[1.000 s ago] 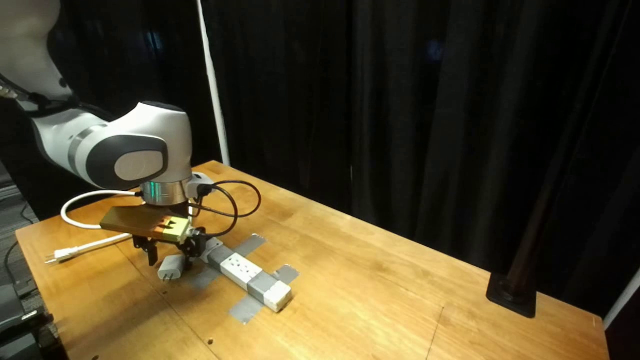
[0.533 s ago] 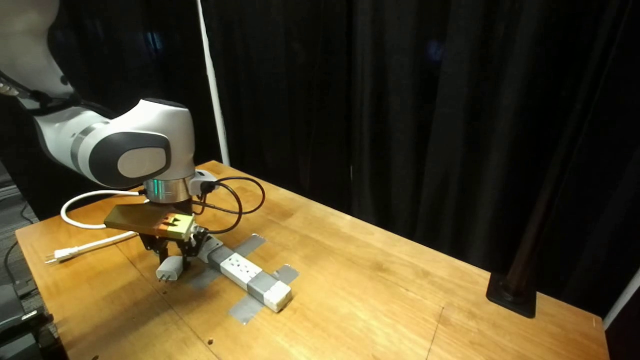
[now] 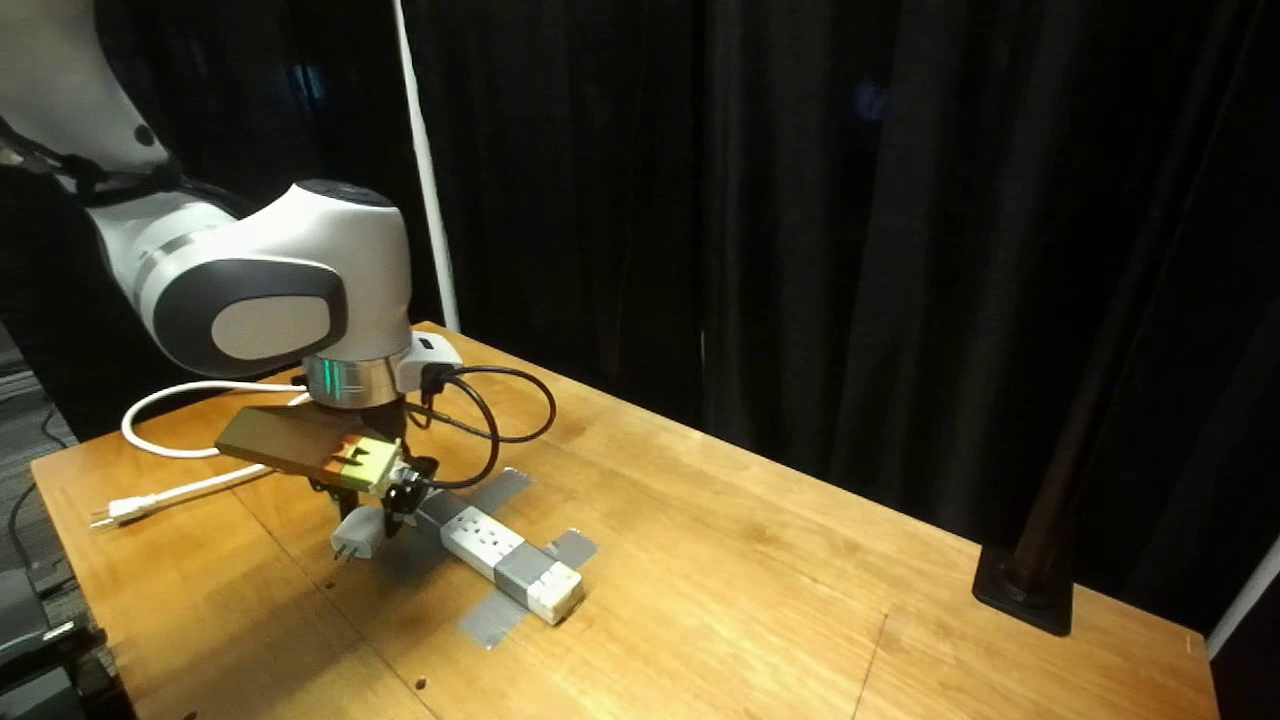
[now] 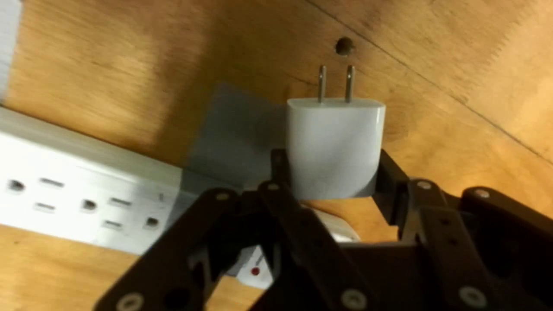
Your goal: Plug the USB head into the extension cable
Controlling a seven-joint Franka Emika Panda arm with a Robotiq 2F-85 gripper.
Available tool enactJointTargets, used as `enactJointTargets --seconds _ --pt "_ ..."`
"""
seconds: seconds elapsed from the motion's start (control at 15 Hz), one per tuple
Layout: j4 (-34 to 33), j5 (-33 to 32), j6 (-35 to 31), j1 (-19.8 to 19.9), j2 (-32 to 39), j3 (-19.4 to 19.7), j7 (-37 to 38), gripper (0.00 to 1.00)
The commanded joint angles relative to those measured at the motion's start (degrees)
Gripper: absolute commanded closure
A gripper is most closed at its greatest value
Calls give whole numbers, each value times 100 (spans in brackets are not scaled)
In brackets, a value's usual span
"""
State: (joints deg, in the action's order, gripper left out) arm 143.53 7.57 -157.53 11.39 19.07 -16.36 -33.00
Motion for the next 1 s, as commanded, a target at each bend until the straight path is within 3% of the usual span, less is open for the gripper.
enactJointTargets --seconds 0.0,0.2,0.27,0.4,0.73,0.93 --pt "707 1239 -569 620 -964 -426 -667 77" --pt "1003 2584 -1079 733 -1483 -535 -1275 77" --pt "1085 2853 -1274 914 -1608 -689 -1316 77" --pt "1184 3085 -1738 835 -1664 -510 -1111 77" --pt "1404 2576 -3149 777 -1212 355 -426 77" --pt "1251 3046 -3871 537 -745 1008 -520 77"
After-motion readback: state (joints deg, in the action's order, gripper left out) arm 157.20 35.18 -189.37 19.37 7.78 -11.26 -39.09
